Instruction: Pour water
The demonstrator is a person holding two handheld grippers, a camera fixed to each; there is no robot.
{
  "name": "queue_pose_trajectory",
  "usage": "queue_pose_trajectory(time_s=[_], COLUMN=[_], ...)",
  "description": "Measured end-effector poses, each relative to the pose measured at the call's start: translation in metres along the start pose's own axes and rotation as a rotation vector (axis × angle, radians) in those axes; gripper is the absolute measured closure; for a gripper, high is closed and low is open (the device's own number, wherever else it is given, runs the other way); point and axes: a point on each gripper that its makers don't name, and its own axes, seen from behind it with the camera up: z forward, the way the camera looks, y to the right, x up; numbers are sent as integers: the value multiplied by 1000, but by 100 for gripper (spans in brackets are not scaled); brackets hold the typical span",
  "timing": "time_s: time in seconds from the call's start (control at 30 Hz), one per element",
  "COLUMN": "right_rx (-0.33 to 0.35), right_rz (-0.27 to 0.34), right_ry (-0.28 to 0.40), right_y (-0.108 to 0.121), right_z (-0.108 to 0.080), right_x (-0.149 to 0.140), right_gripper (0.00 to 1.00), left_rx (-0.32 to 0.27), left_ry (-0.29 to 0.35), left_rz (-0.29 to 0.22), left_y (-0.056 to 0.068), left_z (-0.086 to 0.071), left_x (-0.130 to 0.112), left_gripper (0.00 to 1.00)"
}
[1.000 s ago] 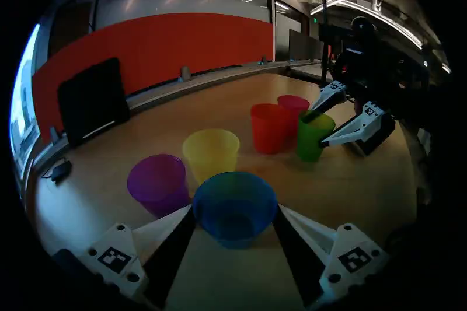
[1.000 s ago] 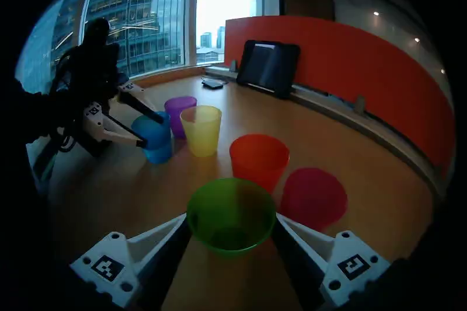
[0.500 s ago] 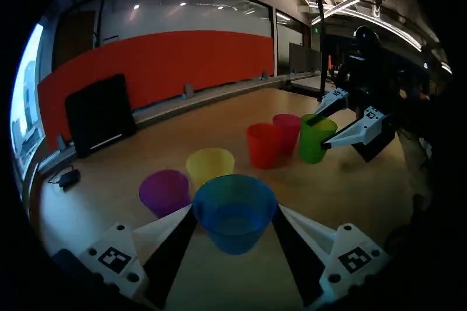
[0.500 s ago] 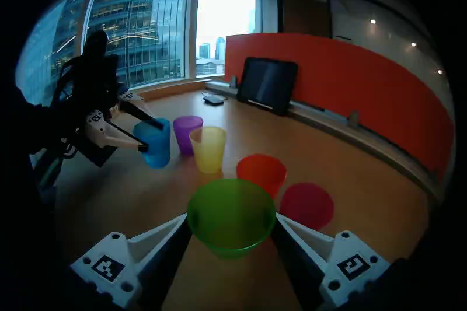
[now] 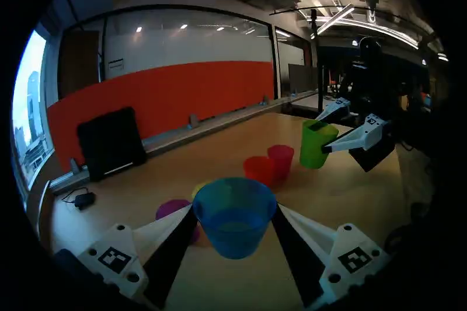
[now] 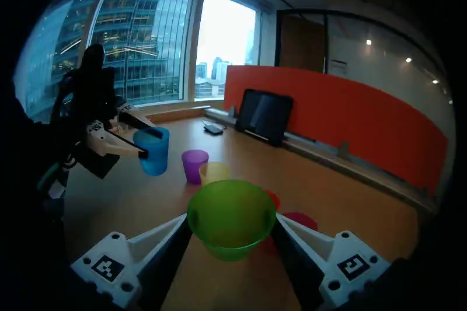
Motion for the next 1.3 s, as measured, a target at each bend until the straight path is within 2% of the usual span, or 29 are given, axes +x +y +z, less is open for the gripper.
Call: queue_pose_trajectory(time_s=[0.23,0.63,0.87,1.3], right_rx=[-21,-38,-36,-20], right_rz=[-5,-4,-5,-11], right_ry=[67,166,192,207], right_y=[-4,-7,-8,-10], right_z=[-10,-19,-18,-12], right_x=[26,63,76,85], right_gripper=[8,8,8,8], left_rx=[12,16,20,12], left_ry=[43,127,175,214], left_rz=[-2,-17,-28,-29], left_y=[2,0,-4,-5], left_z=[-13,-27,-32,-31], left_x=[16,50,68,87], left_gripper=[13,13,13,13])
